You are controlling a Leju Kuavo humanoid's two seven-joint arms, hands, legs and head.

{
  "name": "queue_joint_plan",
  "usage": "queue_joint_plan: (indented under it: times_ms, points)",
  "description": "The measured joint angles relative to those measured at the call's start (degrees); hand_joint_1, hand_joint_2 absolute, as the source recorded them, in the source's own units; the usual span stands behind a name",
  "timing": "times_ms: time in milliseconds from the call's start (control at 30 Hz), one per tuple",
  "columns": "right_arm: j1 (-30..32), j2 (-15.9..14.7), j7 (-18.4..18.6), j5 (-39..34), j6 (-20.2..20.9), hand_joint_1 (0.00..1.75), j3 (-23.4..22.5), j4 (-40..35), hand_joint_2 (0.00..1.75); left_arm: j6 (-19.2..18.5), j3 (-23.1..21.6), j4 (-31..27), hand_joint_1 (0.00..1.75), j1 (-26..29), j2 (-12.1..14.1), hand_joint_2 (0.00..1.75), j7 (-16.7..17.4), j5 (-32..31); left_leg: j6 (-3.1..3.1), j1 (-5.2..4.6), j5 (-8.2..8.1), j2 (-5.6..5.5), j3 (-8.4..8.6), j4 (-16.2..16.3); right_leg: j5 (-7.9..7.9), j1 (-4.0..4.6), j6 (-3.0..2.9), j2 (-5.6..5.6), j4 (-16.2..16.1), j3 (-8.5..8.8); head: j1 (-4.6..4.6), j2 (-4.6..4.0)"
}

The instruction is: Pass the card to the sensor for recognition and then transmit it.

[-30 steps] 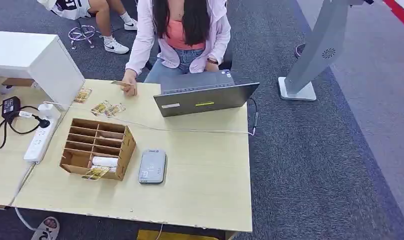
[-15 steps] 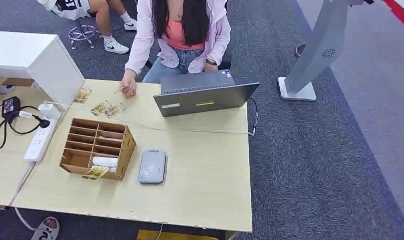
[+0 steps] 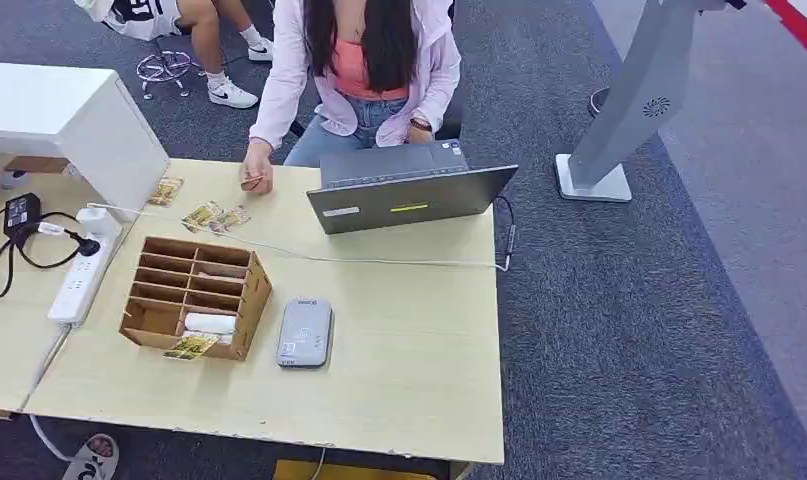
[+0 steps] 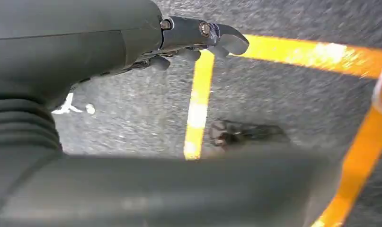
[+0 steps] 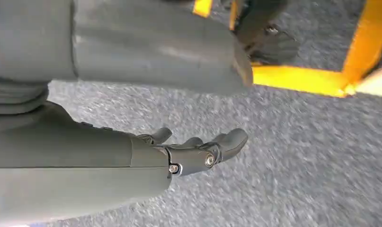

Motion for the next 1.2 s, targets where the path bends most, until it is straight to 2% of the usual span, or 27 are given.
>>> queue_joint_plan:
  times_ms: [200, 233, 367, 500, 733, 933, 1200]
  points:
    - [-2.0, 0.8, -2.4, 5.4, -1.7, 0.0, -5.3, 1.0, 0.0, -1.5, 8.7, 0.5, 0.0, -2.1, -0.5, 0.0, -2.0, -1.6, -0.02, 0.0, 0.02, 0.0, 0.02, 0.0, 0.0, 0.0, 0.0, 0.0, 0.0, 0.0, 0.0, 0.0]
    - [-2.3, 0.9, -2.8, 6.4, -2.0, 0.0, -6.1, 1.2, 0.0, -1.7, 9.8, 0.5, 0.0, -2.4, -0.5, 1.75, -2.6, -1.8, -0.02, 0.0, 0.02, 0.0, 0.01, 0.0, 0.0, 0.0, 0.0, 0.0, 0.0, 0.0, -0.02, 0.0]
    - [-3.1, 1.3, -3.8, 10.4, -3.6, 0.0, -9.6, 2.1, 0.0, -3.1, 15.4, 0.7, 0.0, -4.0, -0.9, 1.75, -5.1, -3.2, -0.02, 0.0, 0.02, 0.0, 0.01, 0.0, 0.0, 0.0, 0.0, 0.0, 0.0, 0.0, -0.02, 0.0]
    - [-3.8, 1.9, -3.3, 14.6, -5.5, 0.0, -13.3, 3.1, 0.0, -5.0, 20.5, 0.7, 0.0, -5.8, -1.2, 1.75, -8.1, -4.4, -0.02, 0.0, 0.02, 0.0, 0.01, 0.0, 0.0, 0.0, -0.01, 0.0, 0.0, 0.0, -0.02, 0.0]
    - [-4.6, 3.3, 2.5, 21.7, -8.2, 0.0, -18.8, 4.9, 0.0, -9.8, 27.1, -1.2, 0.0, -8.3, -2.2, 1.75, -13.6, -5.5, -0.04, 0.0, 0.04, 0.0, 0.02, 0.0, 0.02, 0.0, -0.03, 0.01, 0.0, 0.0, 0.0, 0.0]
    - [-5.0, 4.6, 8.2, 26.5, -9.1, 0.0, -22.3, 6.1, 0.0, -13.5, 29.0, -9.1, 0.0, -8.3, -4.6, 1.75, -15.5, -4.3, -0.04, 0.01, 0.04, 0.0, 0.01, 0.0, 0.02, 0.0, -0.03, 0.0, 0.0, 0.0, 0.0, 0.0]
    - [-5.3, 5.8, 12.2, 29.8, -9.9, 0.0, -25.4, 7.0, 0.0, -14.9, 28.0, -23.6, 0.0, -5.9, -6.8, 1.75, -16.4, -1.1, -0.05, 0.01, 0.04, 0.01, 0.02, 0.0, 0.02, 0.01, -0.03, 0.01, 0.0, 0.0, 0.02, 0.0]
